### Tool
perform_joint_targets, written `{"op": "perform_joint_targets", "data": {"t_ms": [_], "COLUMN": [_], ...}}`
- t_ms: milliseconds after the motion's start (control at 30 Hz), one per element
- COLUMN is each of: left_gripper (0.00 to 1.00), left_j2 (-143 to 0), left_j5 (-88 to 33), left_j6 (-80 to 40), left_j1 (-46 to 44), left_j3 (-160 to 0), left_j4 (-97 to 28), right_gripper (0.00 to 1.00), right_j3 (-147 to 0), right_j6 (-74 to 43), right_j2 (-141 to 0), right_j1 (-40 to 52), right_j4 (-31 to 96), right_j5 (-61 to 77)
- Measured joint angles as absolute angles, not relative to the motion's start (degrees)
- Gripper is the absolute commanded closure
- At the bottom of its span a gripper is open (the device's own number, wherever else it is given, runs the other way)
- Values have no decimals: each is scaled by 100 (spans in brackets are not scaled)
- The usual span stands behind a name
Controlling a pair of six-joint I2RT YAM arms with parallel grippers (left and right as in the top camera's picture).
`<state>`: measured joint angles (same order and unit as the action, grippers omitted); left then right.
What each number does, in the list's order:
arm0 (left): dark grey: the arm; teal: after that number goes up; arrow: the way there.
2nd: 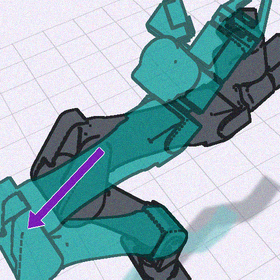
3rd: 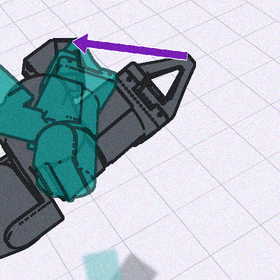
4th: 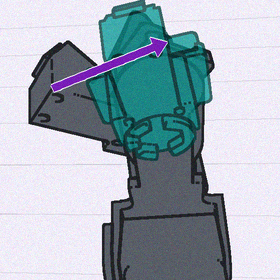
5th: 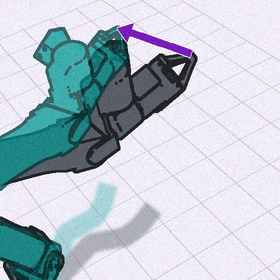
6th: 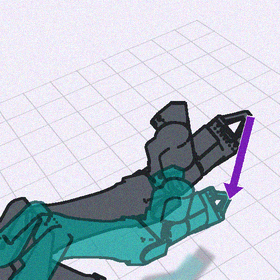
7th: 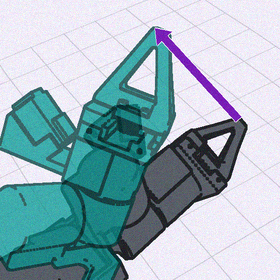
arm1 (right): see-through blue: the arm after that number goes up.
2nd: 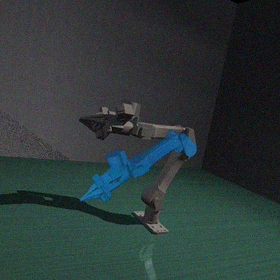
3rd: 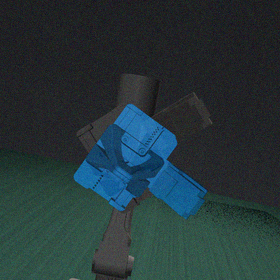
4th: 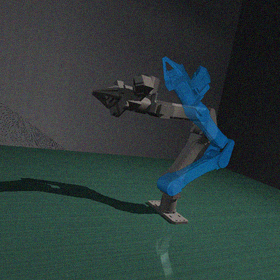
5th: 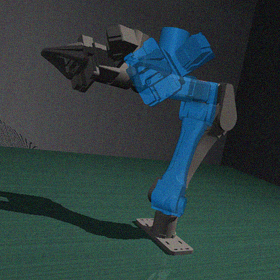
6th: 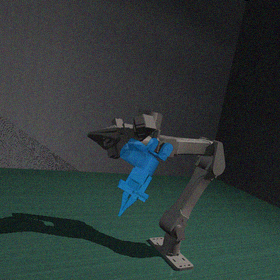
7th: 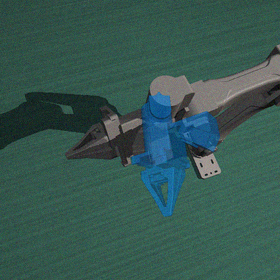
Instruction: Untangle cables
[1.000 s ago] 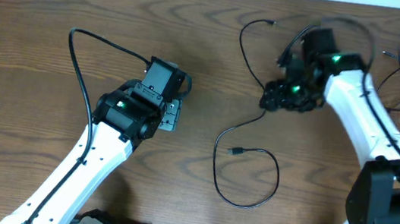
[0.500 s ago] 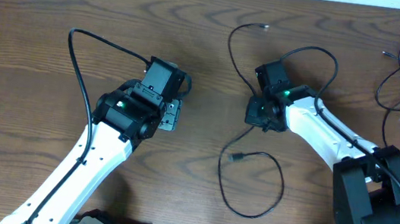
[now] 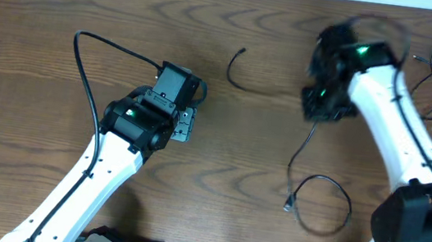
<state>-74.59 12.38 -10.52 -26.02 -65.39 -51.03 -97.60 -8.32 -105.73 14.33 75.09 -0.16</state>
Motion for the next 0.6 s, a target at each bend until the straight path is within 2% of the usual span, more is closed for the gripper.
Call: {"op": "perform_joint_targets", "data": {"t_ms": [267,467,600], "left_gripper": [31,31,31], "left_j2": [-7459,-7459,-7459], "left_j5": [1238,1238,1238], "left_j6": [-1052,-1052,-1052], "left_j1": [-2602,-2602,-2602], "left_j3": [-6539,-6539,-6539], "left_j4": [-5103,-5105,-5107], "right_gripper": [99,99,99], "right_j3": [-12569,-12868,-12571], "right_j6": [-233,-38,21], "right_j2": [-10554,-10536,-10523], "right_j1": [-213,-821,-1114], "right_j4": [5618,5476,6112], "right_j5": [-3135,-3734,-3579]}}
